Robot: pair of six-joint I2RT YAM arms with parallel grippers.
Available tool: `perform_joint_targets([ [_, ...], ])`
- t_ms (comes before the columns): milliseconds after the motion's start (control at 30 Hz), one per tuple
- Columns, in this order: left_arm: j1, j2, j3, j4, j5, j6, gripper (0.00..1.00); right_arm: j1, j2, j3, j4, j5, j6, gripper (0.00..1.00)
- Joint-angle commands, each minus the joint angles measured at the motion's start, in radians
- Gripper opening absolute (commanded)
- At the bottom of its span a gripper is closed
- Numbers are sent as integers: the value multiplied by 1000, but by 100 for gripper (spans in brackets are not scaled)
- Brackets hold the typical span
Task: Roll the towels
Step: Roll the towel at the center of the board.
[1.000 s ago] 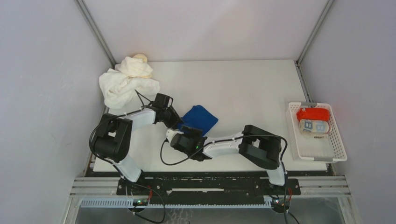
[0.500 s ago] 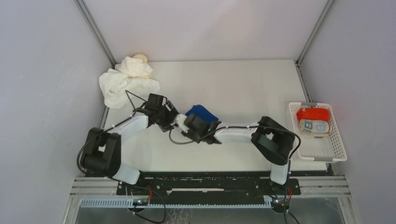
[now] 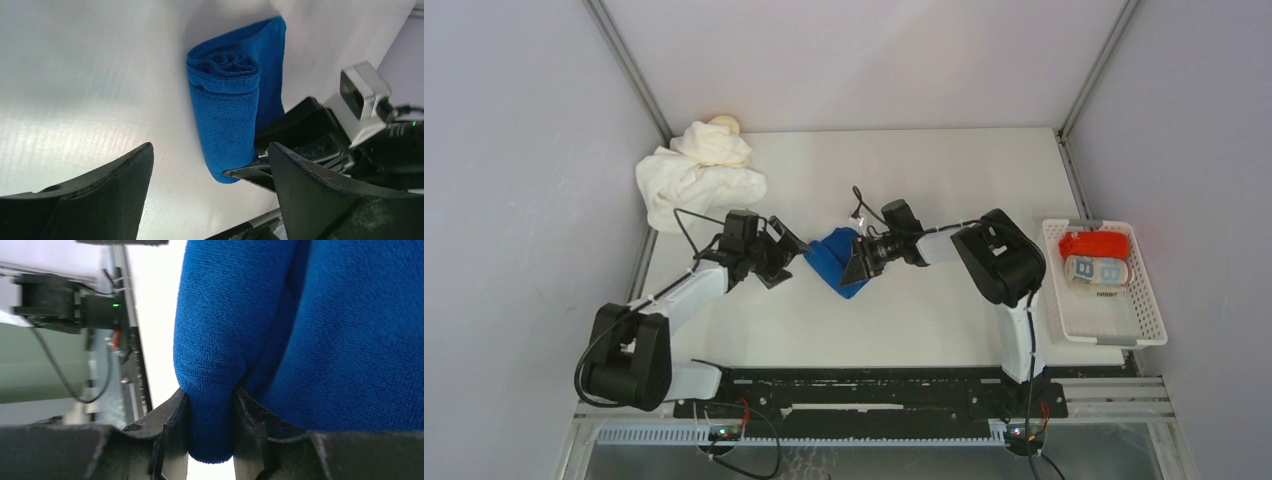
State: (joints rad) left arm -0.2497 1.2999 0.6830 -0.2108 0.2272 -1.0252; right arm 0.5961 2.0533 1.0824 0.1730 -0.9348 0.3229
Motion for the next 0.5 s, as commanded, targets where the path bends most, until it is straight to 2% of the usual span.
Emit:
perform_joint_targets([
  [0,-44,54,3,90,54,-21,90,-30,112,-22,240,-267,309,30],
  [233,-73,166,68,116,49,-20,89,-51,190,-23,371,-306,452,30],
  [467,-75,272,110,119,20,-28,85,-50,213,10,263,-290,393,30],
])
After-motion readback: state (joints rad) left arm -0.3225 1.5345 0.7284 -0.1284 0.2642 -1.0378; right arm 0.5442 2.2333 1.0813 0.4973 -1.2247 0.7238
